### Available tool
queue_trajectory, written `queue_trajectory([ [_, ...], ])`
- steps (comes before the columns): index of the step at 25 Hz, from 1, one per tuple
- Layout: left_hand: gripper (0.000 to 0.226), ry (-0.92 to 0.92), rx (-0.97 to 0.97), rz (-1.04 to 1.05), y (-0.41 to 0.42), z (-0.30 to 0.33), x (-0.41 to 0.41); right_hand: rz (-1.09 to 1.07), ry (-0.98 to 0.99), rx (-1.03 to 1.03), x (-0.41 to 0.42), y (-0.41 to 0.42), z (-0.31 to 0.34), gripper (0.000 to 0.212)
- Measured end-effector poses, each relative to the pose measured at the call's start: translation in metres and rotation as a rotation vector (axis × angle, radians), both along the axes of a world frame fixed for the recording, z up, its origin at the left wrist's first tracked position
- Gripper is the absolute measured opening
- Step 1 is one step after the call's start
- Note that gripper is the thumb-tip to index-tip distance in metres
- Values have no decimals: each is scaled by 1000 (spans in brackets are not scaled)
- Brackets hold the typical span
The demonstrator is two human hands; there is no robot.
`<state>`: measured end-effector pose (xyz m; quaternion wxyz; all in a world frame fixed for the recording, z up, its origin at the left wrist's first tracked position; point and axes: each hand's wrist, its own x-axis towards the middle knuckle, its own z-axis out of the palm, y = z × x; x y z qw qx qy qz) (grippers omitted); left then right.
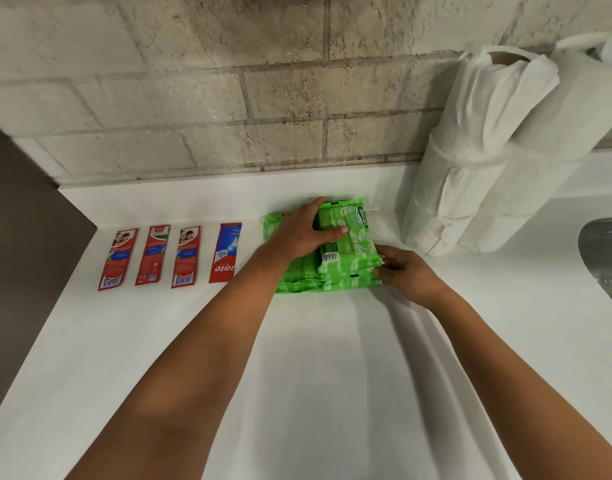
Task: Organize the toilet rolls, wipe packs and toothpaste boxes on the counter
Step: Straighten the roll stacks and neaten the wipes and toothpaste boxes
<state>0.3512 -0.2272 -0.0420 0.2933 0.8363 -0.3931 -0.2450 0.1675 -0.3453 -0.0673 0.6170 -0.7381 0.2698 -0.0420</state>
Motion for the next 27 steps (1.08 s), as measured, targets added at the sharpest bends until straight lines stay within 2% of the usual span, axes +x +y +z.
queue_trajectory([
  [8,88,-38,6,2,0,-3,0,3,2,-9,-1,-3,-4,50],
  [13,87,-55,-40,-78,-9,10,-4,6,-9,-168,-3,8,-7,53],
  [18,92,-64,167,-183,-30,30,1,-86,21,-481,0,16,-9,52],
  [24,97,-58,204,-189,-33,27,4,-175,-113,-603,2,26,-11,22],
  [27,97,-90,201,-199,-34,24,5,-221,-133,-598,3,29,-11,14],
])
